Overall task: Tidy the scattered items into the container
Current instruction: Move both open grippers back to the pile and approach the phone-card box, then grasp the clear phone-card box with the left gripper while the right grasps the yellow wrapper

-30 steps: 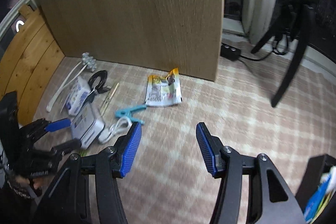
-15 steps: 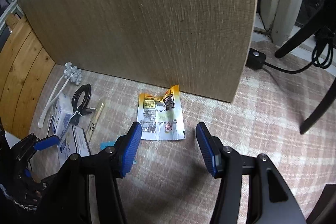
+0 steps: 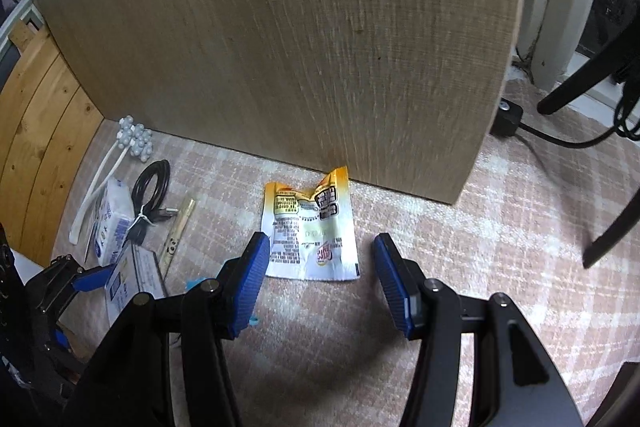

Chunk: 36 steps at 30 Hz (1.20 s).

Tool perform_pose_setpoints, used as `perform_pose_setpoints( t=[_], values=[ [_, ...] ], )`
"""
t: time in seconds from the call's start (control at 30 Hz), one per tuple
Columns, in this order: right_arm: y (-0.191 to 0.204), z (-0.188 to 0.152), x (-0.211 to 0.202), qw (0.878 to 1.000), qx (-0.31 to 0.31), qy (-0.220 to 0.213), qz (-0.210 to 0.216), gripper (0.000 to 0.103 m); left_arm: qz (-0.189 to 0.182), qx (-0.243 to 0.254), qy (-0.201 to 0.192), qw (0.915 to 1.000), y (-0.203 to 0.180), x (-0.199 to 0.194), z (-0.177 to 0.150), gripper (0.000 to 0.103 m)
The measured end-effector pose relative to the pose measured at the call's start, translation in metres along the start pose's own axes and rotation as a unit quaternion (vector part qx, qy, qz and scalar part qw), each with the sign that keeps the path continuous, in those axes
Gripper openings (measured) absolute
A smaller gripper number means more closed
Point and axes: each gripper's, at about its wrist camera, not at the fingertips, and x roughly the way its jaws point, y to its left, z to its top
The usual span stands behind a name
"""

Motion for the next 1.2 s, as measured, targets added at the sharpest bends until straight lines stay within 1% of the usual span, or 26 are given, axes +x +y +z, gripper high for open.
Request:
perform_pose_setpoints(
  t=[0.03,0.07,0.2,0.27,0.3,0.33,0.37,0.4,0.63,0.73,0.83,0.97,1.07,1.2],
  values=[
    [0.001,0.001,0.001,1.000,-0.003,0.000,0.000,0.053,-0.003,-0.004,-0.002,1.0000,0.001,0.001,0.000,0.072],
    [0.002,0.003,0.002,1.000,-0.005,-0.001,0.000,0.053,-0.005,-0.008,-0.007,0.9999,0.002,0.000,-0.001,0.069],
    [0.001,0.009,0.006,1.000,-0.002,-0.006,0.004,0.053,0.002,-0.011,-0.016,0.9998,0.000,-0.001,0.000,0.068],
    [0.002,0.011,0.007,1.000,-0.005,-0.005,0.003,0.049,0.007,-0.007,-0.019,0.9998,-0.002,-0.002,-0.001,0.068],
    [0.003,0.012,0.008,1.000,-0.008,-0.005,0.000,0.037,0.008,-0.007,-0.019,0.9998,-0.003,-0.003,-0.002,0.068],
    [0.003,0.012,0.009,1.000,-0.009,-0.003,-0.001,0.022,0.009,-0.007,-0.020,0.9997,-0.003,-0.004,-0.002,0.068],
    [0.002,0.011,0.010,1.000,-0.007,0.001,0.006,0.015,0.008,-0.010,-0.021,0.9997,-0.003,-0.005,-0.002,0.068],
    [0.001,0.010,0.011,1.000,-0.003,0.005,0.015,0.012,0.008,-0.013,-0.022,0.9996,-0.003,-0.006,-0.003,0.068],
    [0.008,0.003,-0.002,1.000,-0.001,-0.015,0.014,0.007,0.009,-0.022,-0.034,0.9991,-0.006,-0.019,-0.005,0.068],
    [0.010,-0.002,-0.019,0.999,-0.004,-0.031,0.011,0.004,0.007,-0.028,-0.044,0.9986,-0.007,-0.029,-0.004,0.068],
    [0.001,-0.010,-0.037,0.999,0.002,-0.044,0.014,0.003,0.009,-0.031,-0.051,0.9982,-0.009,-0.039,-0.003,0.068],
    [-0.011,-0.025,-0.070,0.998,0.016,-0.065,0.021,0.003,0.009,-0.024,-0.061,0.9978,-0.018,-0.053,0.001,0.068],
    [-0.012,-0.039,-0.090,0.996,0.029,-0.086,0.022,0.003,0.009,-0.007,-0.068,0.9976,-0.031,-0.067,0.002,0.068],
    [-0.034,-0.069,-0.141,0.991,0.056,-0.117,0.021,0.003,-0.008,0.013,-0.077,0.9969,-0.058,-0.077,0.007,0.068]
  ],
)
